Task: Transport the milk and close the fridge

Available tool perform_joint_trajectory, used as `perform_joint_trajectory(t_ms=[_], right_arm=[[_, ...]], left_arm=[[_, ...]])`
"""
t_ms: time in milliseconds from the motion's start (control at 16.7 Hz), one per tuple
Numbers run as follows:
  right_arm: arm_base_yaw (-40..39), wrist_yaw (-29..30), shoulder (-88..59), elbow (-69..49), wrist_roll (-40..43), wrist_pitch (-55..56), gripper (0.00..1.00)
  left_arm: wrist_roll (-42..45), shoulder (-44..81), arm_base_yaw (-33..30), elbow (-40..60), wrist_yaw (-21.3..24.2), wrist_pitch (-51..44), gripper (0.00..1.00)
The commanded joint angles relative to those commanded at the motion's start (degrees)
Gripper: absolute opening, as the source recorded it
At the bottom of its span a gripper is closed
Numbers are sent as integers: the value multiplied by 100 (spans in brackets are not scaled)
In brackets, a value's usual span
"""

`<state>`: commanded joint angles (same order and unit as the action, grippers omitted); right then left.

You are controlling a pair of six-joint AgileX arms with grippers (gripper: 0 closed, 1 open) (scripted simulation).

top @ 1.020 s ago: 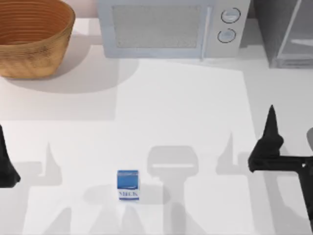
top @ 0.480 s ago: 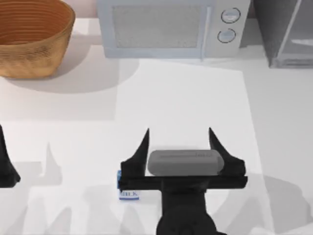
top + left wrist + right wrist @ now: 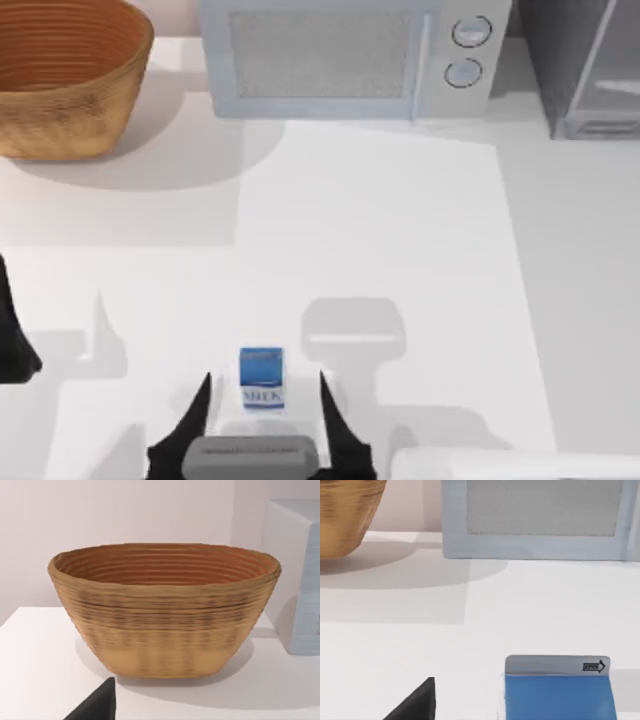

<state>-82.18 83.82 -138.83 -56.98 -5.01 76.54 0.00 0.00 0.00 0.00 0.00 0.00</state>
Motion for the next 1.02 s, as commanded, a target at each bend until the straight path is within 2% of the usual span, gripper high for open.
perform_joint_trajectory(t_ms=[420, 780, 1020], right_arm=[[-5, 25, -176, -129, -1, 62, 100], [515, -505, -299, -327, 231, 240, 100], [526, -516, -302, -331, 236, 243, 100]], left_arm=[[0, 0, 0, 0, 0, 0, 100], [0, 0, 0, 0, 0, 0, 100], [0, 0, 0, 0, 0, 0, 100]])
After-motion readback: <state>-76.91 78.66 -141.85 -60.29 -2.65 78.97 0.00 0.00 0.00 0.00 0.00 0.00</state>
